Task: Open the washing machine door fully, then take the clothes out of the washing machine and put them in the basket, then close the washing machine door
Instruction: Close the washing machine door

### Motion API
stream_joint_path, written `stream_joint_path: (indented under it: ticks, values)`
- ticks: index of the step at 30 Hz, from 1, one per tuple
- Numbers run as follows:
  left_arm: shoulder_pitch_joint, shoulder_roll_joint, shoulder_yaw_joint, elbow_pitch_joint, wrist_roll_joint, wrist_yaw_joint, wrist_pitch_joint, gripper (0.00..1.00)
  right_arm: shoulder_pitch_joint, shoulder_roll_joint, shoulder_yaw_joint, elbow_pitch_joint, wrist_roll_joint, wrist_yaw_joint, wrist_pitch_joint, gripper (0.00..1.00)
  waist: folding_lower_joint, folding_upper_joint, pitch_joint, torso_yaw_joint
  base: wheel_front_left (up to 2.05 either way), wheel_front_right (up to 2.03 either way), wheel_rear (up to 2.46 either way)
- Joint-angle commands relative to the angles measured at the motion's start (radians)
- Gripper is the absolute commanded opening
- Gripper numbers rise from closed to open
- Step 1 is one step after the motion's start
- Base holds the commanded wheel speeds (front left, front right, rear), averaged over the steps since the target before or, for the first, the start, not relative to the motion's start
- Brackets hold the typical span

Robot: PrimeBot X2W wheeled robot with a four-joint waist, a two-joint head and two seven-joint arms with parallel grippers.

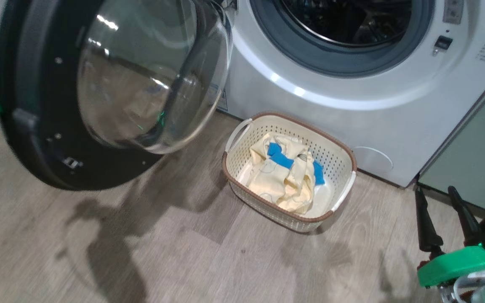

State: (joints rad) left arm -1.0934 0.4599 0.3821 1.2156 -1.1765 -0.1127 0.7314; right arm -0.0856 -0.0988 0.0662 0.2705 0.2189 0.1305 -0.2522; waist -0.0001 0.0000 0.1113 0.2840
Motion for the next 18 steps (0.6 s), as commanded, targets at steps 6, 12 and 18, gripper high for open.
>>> stream_joint_path:
  ticks: [6,12,18]
  values:
    - [0.009,-0.019,-0.029,-0.06,-0.008,-0.013,0.083,0.0,0.016,0.004,0.007,-0.024,0.004,0.0,-0.01,1.0,0.0001,0.0,-0.045,0.007,0.0,0.0,0.0]
    - [0.025,-0.077,-0.047,-0.105,-0.019,-0.014,0.144,0.0,0.029,0.01,0.007,-0.022,0.007,0.0,-0.01,1.0,0.0001,0.0,-0.074,0.009,0.0,0.0,0.0]
    - [0.035,-0.119,-0.058,-0.146,-0.031,-0.01,0.197,0.0,0.033,0.011,0.006,-0.022,0.007,0.0,-0.01,1.0,0.0001,0.0,-0.087,-0.001,0.0,0.0,0.0]
